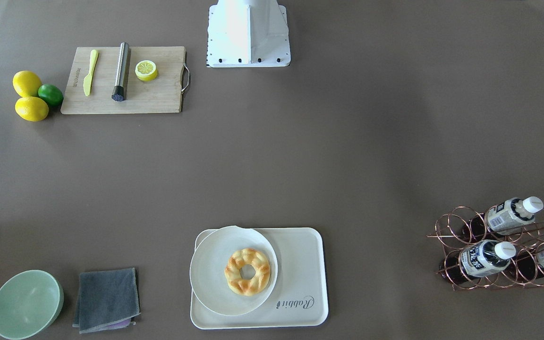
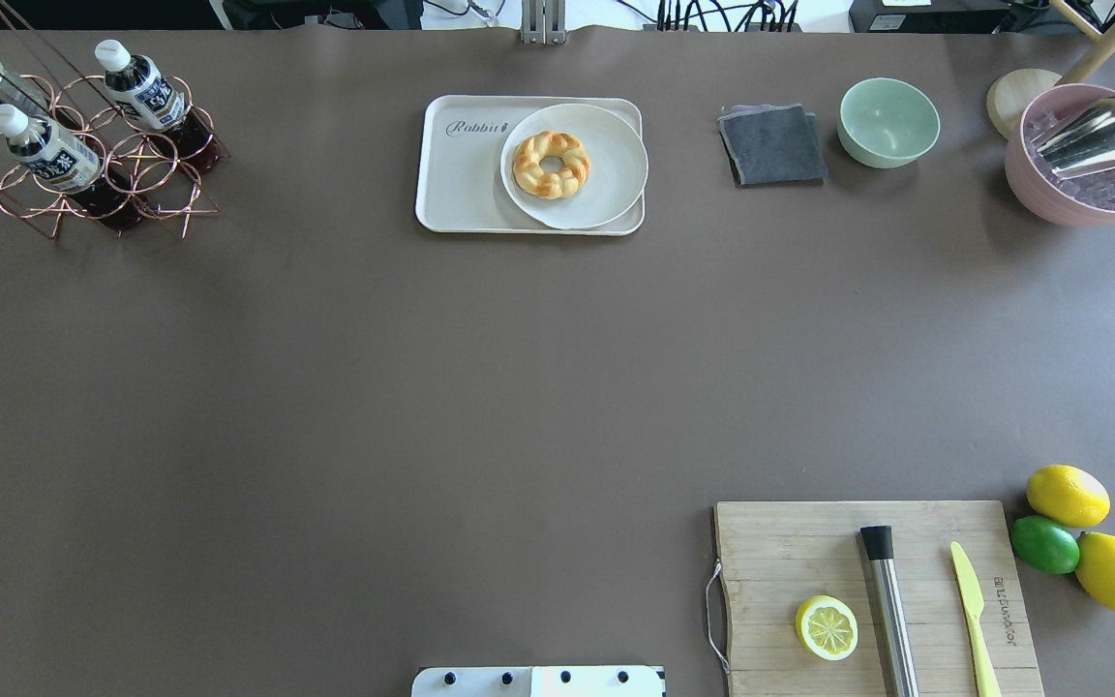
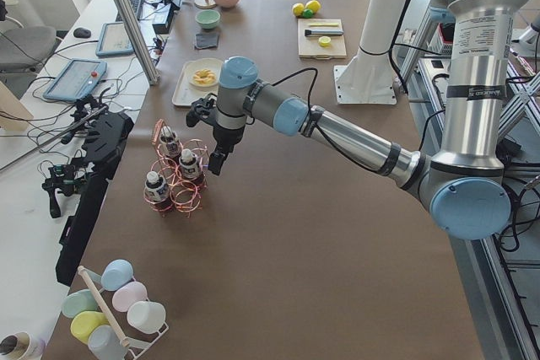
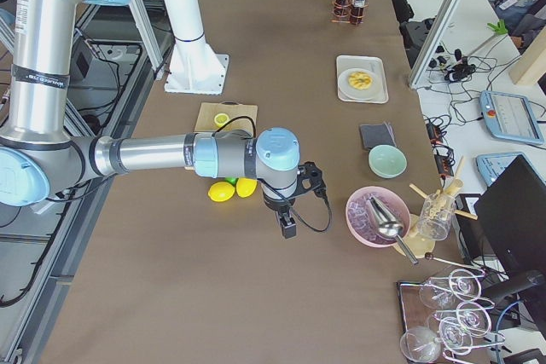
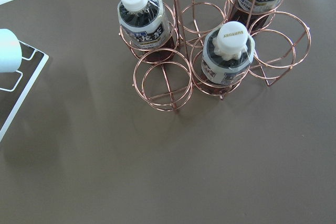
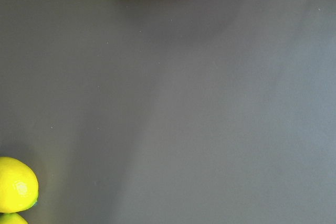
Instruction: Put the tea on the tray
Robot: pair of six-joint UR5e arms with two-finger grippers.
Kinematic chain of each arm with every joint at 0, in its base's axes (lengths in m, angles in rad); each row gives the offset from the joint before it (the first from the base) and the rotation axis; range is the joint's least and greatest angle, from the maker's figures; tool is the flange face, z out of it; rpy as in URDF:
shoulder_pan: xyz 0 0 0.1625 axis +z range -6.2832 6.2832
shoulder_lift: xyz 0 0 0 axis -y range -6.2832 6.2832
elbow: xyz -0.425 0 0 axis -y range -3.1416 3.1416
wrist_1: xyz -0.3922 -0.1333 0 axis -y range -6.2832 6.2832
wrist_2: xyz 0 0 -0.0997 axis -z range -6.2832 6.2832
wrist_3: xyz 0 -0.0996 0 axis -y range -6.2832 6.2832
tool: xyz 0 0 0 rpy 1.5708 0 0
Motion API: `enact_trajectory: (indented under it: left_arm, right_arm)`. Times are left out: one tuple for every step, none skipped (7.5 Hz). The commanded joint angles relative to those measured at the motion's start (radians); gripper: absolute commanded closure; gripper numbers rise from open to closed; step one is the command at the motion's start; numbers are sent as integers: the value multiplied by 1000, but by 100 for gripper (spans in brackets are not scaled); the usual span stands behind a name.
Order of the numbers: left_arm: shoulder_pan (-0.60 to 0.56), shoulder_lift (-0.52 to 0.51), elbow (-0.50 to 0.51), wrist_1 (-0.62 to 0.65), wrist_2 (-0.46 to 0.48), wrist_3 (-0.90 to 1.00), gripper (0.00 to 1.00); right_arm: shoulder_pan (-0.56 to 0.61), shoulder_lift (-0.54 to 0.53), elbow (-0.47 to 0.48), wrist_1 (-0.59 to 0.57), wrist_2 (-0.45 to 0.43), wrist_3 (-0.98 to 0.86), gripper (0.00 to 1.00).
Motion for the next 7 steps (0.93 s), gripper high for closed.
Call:
enact_trajectory:
  left_arm:
    - [52,-155,164,-10,37,-23,7]
    - [67,-192,216,-51,36,-57,7]
    - [92,-206,256,-126,36,-141,10]
    - [119,-209,315,-221,37,-202,11]
    - [138,-213,349,-287,34,-255,15]
    - [153,-214,346,-297,33,-298,19]
    - [158,-216,347,-298,33,-303,24]
  right_arm:
    - [-3,7,0,-1,-2,6,0]
    - [-3,4,0,-1,0,6,0]
    - [-3,4,0,-1,0,6,0]
    - [-3,4,0,1,0,6,0]
    - [-3,4,-2,1,-2,4,0]
    - [-3,3,-2,1,-2,4,0]
    - [-2,-2,3,1,0,4,0]
